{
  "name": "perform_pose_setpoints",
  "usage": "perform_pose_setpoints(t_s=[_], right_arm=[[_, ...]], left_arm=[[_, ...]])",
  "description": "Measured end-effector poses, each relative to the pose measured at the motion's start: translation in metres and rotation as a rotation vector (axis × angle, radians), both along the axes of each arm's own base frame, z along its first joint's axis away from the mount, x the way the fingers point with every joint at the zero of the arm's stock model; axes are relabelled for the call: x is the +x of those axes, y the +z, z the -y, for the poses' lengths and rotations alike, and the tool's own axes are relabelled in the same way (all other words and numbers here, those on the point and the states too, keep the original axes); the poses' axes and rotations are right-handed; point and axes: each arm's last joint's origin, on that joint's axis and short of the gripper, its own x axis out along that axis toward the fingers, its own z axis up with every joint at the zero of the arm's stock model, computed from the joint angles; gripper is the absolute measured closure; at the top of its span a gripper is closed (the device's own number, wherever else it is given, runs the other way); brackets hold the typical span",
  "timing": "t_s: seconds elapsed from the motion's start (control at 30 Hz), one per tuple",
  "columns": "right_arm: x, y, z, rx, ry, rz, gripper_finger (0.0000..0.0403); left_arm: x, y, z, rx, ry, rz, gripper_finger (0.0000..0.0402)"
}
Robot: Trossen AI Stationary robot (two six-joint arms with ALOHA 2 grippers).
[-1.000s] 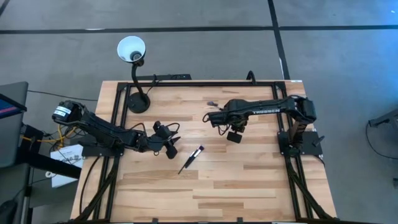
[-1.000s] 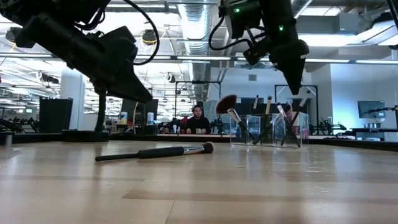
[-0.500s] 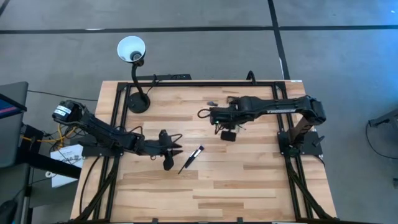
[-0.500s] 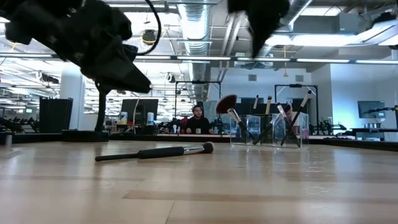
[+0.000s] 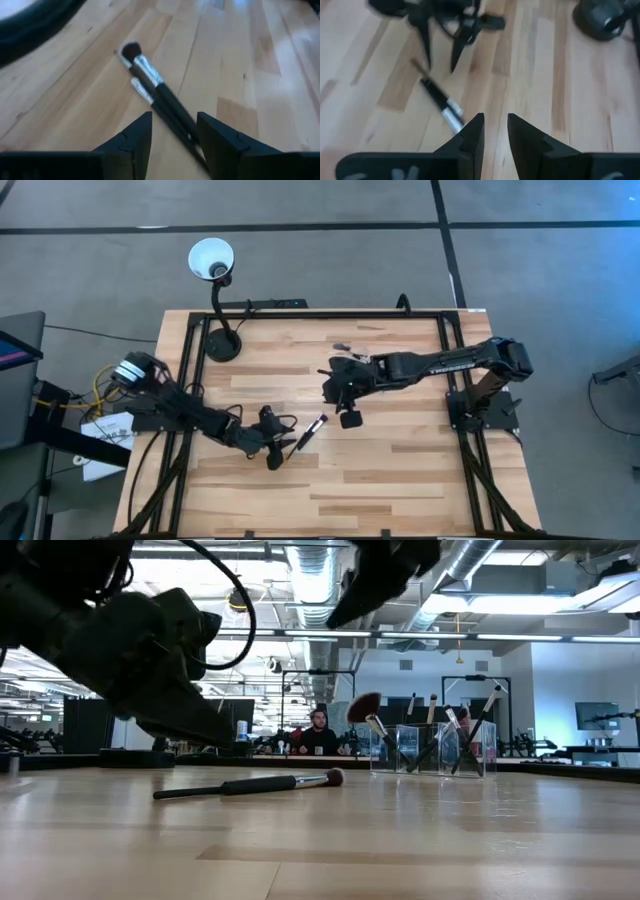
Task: Sort items
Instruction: Put the eyeshadow brush into the left side of the transparent organizer
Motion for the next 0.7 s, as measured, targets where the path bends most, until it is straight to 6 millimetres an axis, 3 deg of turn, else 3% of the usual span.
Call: perform_pose_setpoints(t_s=[0.17, 0.4, 0.7], right_arm=[[0.005, -0.025, 0.008, -0.022, 0.011, 0.135, 0.0327], [0.006, -0.025, 0.017, -0.053, 0.016, 0.158, 0.0327], [0.006, -0.025, 0.017, -0.052, 0.019, 0.161, 0.0327]], left_arm=[[0.006, -0.004, 0.003, -0.029, 0.039, 0.048, 0.0241], [0.005, -0.018, 0.020, -0.004, -0.011, 0.006, 0.0251], [0.001, -0.043, 0.029, 0.075, 0.057, -0.020, 0.0262]])
